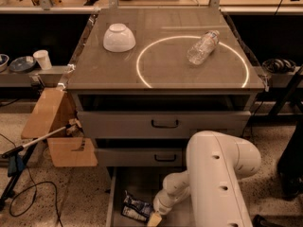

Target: Pick blue chip bag from bottom drawer and place on counter

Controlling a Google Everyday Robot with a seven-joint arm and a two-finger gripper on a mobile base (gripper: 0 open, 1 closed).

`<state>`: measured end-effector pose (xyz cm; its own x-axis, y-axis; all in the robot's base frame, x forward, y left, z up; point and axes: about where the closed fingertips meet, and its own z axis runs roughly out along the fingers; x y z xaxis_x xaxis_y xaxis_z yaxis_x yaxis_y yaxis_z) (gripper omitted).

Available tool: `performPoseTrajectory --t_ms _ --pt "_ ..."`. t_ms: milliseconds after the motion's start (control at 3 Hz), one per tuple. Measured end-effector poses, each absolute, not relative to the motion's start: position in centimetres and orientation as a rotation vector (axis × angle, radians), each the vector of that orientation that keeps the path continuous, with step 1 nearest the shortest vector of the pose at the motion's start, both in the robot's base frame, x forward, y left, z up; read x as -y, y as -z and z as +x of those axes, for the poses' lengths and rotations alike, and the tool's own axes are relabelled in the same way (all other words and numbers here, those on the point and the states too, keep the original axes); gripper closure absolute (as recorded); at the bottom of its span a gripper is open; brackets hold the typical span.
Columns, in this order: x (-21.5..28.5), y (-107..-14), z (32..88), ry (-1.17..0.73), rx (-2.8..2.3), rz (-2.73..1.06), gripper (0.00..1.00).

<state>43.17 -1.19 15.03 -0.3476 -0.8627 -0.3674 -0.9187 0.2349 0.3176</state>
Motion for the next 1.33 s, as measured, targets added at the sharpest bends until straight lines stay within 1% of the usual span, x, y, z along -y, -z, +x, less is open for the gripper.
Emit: performPoseTrajectory --t_ms 333,667,1000,1333 --pt "1.19 -15.02 43.17 -0.740 -2.376 -1.723 0.50" --pt "1.19 -15.02 43.17 -0.740 -2.376 -1.723 0.81" --pt "1.18 -15.02 43.15 -0.741 -2.376 -1.723 1.00" --pt "1.34 -15.70 42.99 -0.735 -2.373 -1.726 1.00"
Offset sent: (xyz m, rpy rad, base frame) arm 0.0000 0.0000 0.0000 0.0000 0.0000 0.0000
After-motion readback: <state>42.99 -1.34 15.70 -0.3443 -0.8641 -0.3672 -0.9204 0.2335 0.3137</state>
